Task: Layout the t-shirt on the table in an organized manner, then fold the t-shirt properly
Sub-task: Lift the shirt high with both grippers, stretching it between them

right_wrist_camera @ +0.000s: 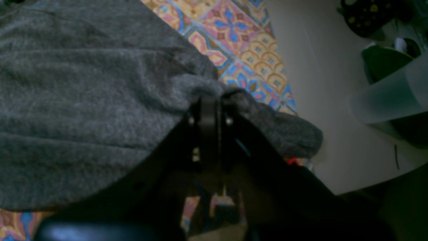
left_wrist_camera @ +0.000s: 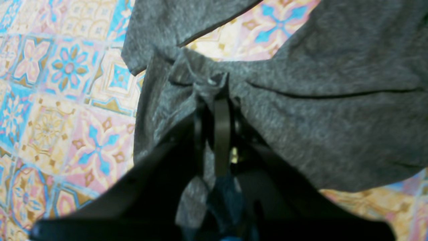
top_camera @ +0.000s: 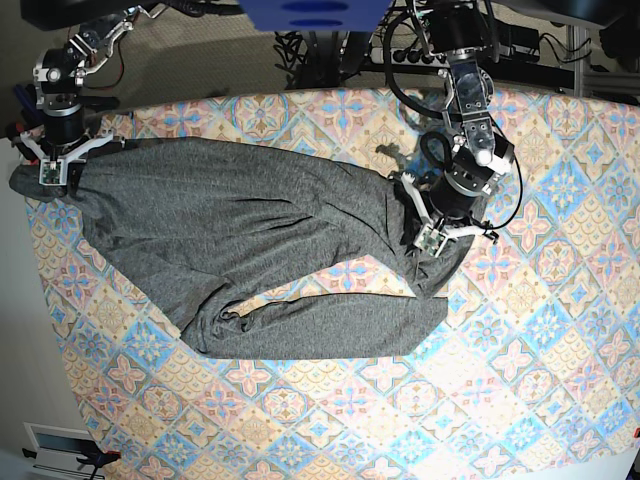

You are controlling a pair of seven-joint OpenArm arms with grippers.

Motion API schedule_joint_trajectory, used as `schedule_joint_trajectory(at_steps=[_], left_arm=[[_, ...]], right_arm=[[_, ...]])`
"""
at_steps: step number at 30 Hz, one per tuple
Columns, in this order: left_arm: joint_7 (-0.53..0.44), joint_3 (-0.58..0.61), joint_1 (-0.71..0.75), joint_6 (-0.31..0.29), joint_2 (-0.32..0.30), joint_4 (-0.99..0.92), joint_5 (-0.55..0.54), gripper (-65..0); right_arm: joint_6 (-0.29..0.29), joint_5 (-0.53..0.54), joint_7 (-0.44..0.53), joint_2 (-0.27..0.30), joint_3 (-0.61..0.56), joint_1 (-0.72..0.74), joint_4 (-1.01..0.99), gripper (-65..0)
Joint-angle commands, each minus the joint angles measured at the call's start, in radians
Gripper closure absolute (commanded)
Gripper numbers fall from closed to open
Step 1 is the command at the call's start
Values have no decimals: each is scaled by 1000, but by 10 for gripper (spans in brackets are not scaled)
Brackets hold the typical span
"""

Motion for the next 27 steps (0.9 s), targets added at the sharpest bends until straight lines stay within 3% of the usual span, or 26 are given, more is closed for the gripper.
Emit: schedule_joint_trajectory(at_steps=[1, 6, 13, 22, 24, 27], left_arm=[[-29, -1, -9, 5, 1, 46, -44, -33], [-21, -8, 0, 5, 38, 163, -248, -33], [228, -103, -95, 5, 42, 182, -475, -33], [330, -146, -247, 5, 42, 181, -597, -32], [360, -146, -298, 42, 42, 178, -588, -32], [369, -146, -365, 86, 42, 143, -587, -32]], right_arm=[[-5, 15, 27, 12, 4, 3, 23, 0], [-5, 15, 27, 12, 4, 3, 23, 0], [-5, 15, 28, 12, 4, 5, 23, 0], [-5, 16, 18, 16, 50, 240, 20, 0], [-7, 16, -1, 21, 55, 313, 15, 0], [-10, 9, -70, 82, 50, 402, 6, 0]])
